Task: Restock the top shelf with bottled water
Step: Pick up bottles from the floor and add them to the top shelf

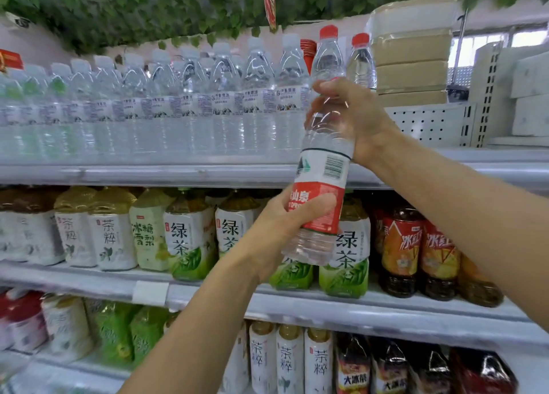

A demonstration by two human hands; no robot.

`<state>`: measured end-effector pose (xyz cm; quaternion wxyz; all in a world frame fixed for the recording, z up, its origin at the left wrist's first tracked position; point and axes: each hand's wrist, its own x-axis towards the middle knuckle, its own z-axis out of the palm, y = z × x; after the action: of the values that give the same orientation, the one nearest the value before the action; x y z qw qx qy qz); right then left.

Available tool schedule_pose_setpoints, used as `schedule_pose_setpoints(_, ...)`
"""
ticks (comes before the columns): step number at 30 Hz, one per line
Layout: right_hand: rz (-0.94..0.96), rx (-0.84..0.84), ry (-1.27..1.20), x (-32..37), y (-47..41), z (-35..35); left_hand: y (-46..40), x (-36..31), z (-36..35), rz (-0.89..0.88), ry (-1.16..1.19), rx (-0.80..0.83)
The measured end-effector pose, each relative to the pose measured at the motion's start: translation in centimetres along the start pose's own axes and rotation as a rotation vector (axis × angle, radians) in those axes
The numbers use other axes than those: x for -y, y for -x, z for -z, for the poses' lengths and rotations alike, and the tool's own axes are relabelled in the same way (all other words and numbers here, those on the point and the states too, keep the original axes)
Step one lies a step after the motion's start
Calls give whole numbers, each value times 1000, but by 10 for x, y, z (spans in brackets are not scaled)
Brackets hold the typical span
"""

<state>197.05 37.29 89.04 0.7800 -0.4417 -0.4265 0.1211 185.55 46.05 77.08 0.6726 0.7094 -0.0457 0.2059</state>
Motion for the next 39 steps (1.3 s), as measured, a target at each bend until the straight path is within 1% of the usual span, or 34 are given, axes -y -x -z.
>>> schedule_pose_setpoints(2, 6, 0, -71, 0, 1, 2, 1, 1, 4, 20, 87, 72)
schedule_pose_setpoints(3, 8, 7, -103, 0, 3, 3, 3, 0, 4, 13, 83, 59)
schedule_pose_setpoints(4, 6, 4, -110, -1, 3, 4, 4, -1, 2, -7, 28, 4)
schedule_pose_setpoints(5, 3, -16, -75, -3, 3, 5, 4, -3, -3, -33, -75, -85)
schedule_pose_setpoints(7, -25, -83, 73, -7, 1, 4, 1, -3, -13, -99, -305, -313)
schedule_pose_setpoints(9, -79, -125, 209, -11, 6, -2, -3, -2, -22, -151, -439, -501)
schedule_pose_setpoints(10, -101, -133, 271, -14, 9, -3, -4, -3, -25, -177, -473, -553)
schedule_pose_setpoints(12, -92, -89, 411, -18, 24, -4, -8, -4, -27, -219, -514, -596)
schedule_pose_setpoints(14, -71, -16, 514, -21, 35, 0, -13, -8, -27, -254, -545, -613)
schedule_pose_setpoints(16, -38, 3, 575, -15, 38, 5, -18, -12, -31, -275, -563, -598)
schedule_pose_setpoints(18, 30, -17, 617, -4, 33, 11, -25, -19, -37, -283, -522, -535)
schedule_pose_setpoints(19, 60, -28, 626, 4, 28, 14, -30, -25, -40, -292, -468, -479)
schedule_pose_setpoints(21, 127, -65, 605, 24, 16, 22, -43, -38, -40, -342, -420, -387)
schedule_pose_setpoints(22, 157, -98, 583, 35, 8, 28, -51, -43, -37, -378, -460, -381)
schedule_pose_setpoints(24, 208, -170, 545, 55, -9, 40, -69, -49, -25, -437, -628, -438)
schedule_pose_setpoints(26, 229, -222, 572, 70, -24, 51, -87, -48, -14, -448, -782, -460)
schedule_pose_setpoints(28, 232, -248, 600, 75, -36, 61, -100, -42, -10, -400, -839, -415)
schedule_pose_setpoints(30, 227, -250, 651, 71, -46, 70, -106, -33, -7, -346, -827, -385)
schedule_pose_setpoints(33, 201, -222, 758, 59, -59, 81, -114, -28, -2, -322, -840, -418)
schedule_pose_setpoints(36, 157, -196, 779, 43, -71, 89, -120, -38, -2, -297, -850, -486)
schedule_pose_setpoints(39, 114, -220, 817, 28, -77, 91, -126, -43, -6, -355, -903, -499)
